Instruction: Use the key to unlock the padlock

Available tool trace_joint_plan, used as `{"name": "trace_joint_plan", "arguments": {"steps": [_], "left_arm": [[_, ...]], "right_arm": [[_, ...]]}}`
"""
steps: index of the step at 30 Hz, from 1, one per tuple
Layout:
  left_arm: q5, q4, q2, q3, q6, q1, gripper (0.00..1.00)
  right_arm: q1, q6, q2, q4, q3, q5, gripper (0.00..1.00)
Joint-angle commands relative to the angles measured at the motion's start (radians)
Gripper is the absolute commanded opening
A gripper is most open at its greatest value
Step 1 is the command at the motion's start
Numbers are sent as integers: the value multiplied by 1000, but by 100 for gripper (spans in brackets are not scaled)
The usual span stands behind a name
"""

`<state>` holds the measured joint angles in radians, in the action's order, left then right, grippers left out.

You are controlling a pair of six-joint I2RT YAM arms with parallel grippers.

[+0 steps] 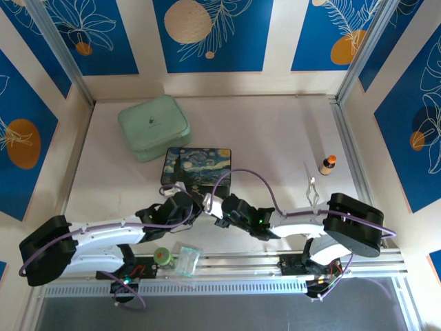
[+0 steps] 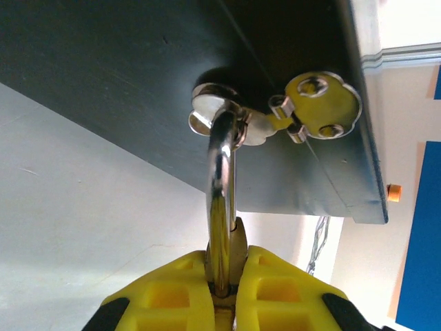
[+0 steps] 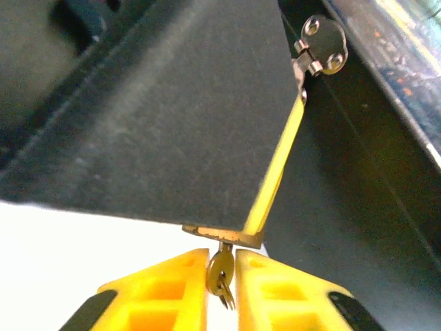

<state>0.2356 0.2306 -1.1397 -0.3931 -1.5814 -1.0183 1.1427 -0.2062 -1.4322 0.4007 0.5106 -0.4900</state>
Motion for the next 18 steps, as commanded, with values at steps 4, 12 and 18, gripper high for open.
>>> {"name": "trace_joint_plan", "arguments": {"steps": [4,12,18], "left_arm": [[0,70,17,9,6,3,0],[-15,129,-6,22,0,3,0],[-15,138,-13,27,-4,3,0]], "right_arm": [[-99,175,43,-87,11,206,9],[-206,357,49,-47,-24,394,8],[-265,409,72,-32,-43,443,8]]}}
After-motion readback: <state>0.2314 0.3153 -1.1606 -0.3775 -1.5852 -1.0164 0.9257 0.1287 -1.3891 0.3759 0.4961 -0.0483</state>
